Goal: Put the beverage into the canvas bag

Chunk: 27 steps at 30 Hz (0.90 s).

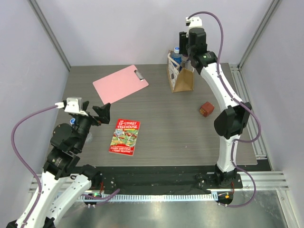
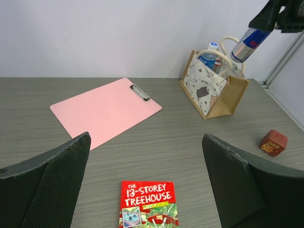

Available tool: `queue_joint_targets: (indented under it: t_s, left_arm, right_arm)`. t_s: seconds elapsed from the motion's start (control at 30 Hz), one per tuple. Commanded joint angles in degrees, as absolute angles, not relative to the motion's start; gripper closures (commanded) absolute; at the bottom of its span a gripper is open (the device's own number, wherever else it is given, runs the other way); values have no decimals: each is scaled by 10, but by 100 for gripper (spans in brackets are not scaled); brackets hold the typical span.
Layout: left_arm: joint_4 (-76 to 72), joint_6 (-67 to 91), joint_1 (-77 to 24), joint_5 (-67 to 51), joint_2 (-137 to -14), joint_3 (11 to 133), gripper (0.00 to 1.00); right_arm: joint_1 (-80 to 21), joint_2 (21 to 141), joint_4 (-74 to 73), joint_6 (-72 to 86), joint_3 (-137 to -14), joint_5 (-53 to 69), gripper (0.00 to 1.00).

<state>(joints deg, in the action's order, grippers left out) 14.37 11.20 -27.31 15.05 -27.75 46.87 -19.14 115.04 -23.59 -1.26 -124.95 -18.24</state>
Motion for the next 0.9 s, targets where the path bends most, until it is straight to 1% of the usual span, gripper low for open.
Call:
queue_joint_targets:
  t_s: [0.0, 0.2, 0.3, 0.87]
  left_arm:
    - [121, 102, -272, 151, -283, 468, 0]
    - [120, 105, -272, 143, -286, 468, 0]
    - [120, 105, -272, 142, -286, 468, 0]
    - [120, 104, -272, 141, -286, 468, 0]
  right_arm:
    - [-178, 1171, -123, -47, -1282, -156, 99]
    - [-169, 1217, -105, -76, -1282, -134, 99]
    - [-164, 1226, -104, -80, -1260, -136, 99]
    - [-146, 1272, -122, -28, -1218, -124, 99]
